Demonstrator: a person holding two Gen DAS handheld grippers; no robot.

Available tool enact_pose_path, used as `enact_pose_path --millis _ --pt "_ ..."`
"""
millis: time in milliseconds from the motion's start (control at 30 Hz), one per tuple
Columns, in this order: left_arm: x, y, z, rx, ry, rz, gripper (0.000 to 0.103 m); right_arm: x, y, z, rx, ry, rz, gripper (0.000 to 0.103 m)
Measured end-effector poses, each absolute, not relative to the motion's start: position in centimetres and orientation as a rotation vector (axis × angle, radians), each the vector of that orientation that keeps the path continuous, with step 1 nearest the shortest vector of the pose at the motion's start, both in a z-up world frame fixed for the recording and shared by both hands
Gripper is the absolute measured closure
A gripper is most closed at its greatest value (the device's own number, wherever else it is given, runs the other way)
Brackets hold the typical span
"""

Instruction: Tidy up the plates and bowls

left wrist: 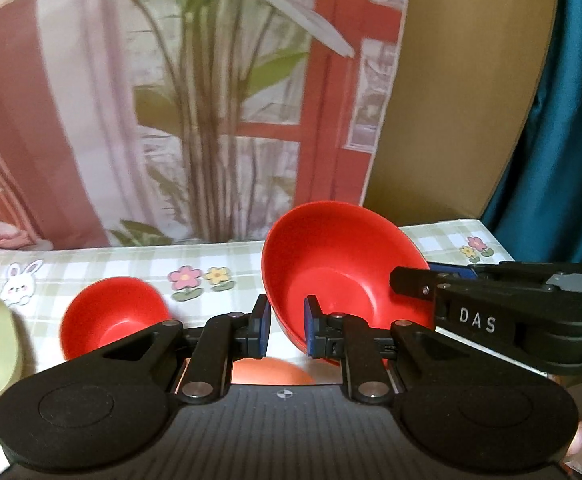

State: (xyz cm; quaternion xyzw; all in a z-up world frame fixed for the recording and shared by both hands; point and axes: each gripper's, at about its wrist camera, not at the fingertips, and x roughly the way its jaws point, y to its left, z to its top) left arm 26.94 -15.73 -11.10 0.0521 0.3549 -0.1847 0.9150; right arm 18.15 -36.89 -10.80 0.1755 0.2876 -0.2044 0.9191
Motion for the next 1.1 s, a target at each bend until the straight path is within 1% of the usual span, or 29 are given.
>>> enact_pose_path --millis 667,1100 --pt "25.5 -6.6 -9.5 0.011 0.704 -0.296 0.085 23.4 -29.6 -10.3 0.297 0.640 -0.312 0.091" --pt "26.7 -2.0 -9.5 -0.051 0.708 -0.240 0.085 28.1 -27.1 -10.6 0.278 0.666 -0.236 0.091"
